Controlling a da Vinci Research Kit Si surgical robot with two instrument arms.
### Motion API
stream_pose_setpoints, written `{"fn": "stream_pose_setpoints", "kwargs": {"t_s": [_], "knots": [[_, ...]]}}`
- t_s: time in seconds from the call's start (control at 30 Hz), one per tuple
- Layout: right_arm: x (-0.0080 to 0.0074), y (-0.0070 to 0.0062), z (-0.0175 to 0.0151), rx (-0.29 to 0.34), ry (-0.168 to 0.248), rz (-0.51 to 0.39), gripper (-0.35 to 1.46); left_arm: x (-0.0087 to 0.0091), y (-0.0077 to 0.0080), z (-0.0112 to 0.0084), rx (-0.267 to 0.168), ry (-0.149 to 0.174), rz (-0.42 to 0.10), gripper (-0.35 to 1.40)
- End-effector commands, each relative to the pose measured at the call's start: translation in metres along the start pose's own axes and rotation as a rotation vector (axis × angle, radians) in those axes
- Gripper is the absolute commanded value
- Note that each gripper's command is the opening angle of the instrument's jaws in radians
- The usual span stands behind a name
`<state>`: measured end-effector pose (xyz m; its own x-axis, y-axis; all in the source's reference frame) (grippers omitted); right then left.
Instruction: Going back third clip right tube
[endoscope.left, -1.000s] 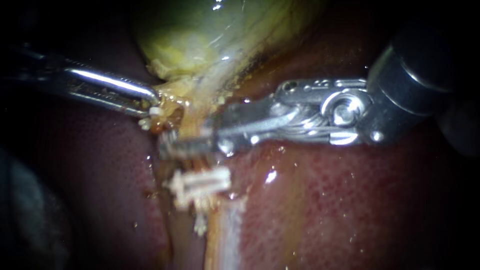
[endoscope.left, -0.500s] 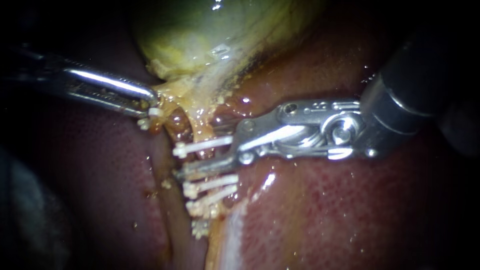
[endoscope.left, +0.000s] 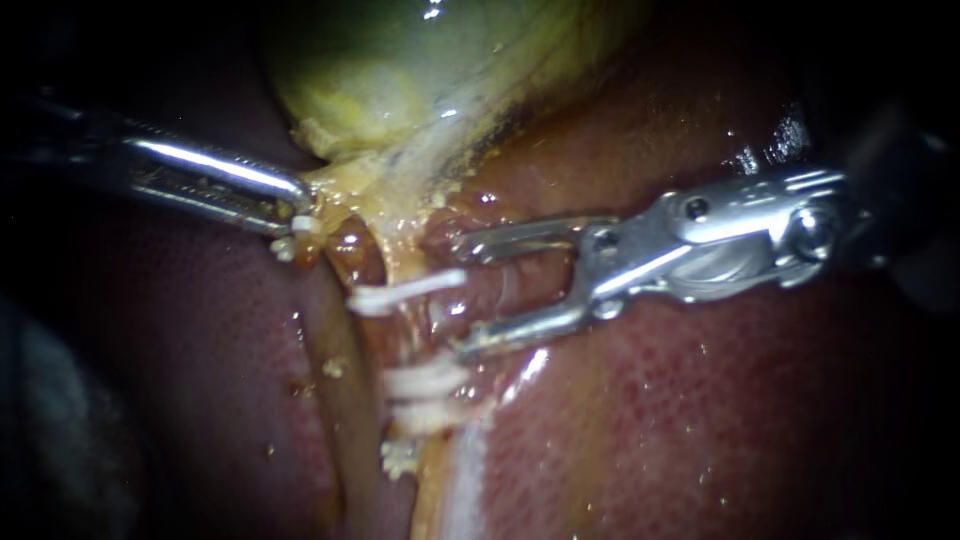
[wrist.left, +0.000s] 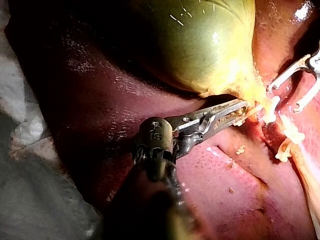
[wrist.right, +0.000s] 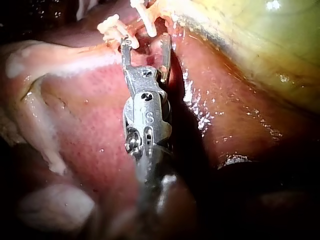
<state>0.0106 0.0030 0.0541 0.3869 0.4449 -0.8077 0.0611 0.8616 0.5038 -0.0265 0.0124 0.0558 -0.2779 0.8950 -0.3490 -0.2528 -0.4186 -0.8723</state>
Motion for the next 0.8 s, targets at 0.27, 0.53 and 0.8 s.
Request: {"fn": "stream_pose_setpoints", "kwargs": {"t_s": [0.27,0.53,0.8], "knots": [[-0.0006,-0.0018,-0.0034,0.011,0.003,-0.033,0.5,0.0,-0.0002,0.0,0.002,0.001,0.0,-0.35],[-0.0004,-0.0026,-0.0048,0.007,0.005,-0.038,0.5,-0.0002,-0.0004,0.0001,0.003,0.001,0.001,-0.35],[-0.0006,-0.0025,-0.006,-0.001,0.008,-0.042,0.5,-0.0001,-0.001,0.0012,0.008,0.004,0.002,-0.35]]}}
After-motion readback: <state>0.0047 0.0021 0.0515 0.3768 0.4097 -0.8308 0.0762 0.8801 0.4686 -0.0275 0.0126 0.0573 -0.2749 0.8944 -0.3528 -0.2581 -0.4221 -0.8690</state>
